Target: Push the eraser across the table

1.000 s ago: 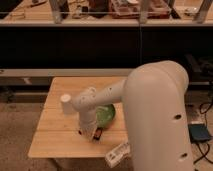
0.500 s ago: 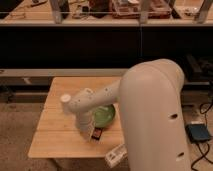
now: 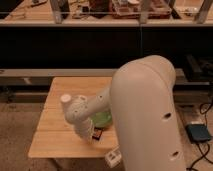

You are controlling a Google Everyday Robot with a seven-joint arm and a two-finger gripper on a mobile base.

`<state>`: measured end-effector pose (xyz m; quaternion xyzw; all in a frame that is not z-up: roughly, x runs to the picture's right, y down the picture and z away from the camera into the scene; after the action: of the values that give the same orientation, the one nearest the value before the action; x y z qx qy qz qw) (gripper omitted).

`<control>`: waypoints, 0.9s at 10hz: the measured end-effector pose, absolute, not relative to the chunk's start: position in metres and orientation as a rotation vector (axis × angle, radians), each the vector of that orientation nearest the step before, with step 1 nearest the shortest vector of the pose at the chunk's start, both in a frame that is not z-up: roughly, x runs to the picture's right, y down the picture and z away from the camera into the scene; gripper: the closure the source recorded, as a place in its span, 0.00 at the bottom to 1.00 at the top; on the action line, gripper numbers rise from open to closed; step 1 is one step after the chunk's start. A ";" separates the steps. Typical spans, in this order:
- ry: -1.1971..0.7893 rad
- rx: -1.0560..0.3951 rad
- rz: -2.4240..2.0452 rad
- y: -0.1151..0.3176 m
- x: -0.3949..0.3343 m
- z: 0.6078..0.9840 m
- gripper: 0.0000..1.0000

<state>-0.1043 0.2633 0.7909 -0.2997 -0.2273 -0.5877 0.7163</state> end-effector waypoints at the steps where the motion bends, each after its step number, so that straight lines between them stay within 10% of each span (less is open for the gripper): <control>1: -0.519 -0.669 -1.282 0.264 -0.099 0.797 1.00; 9: -0.522 -0.634 -1.186 0.224 -0.067 0.815 1.00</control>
<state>-0.0675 0.2236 0.8148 -0.2904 -0.2391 -0.5429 0.7508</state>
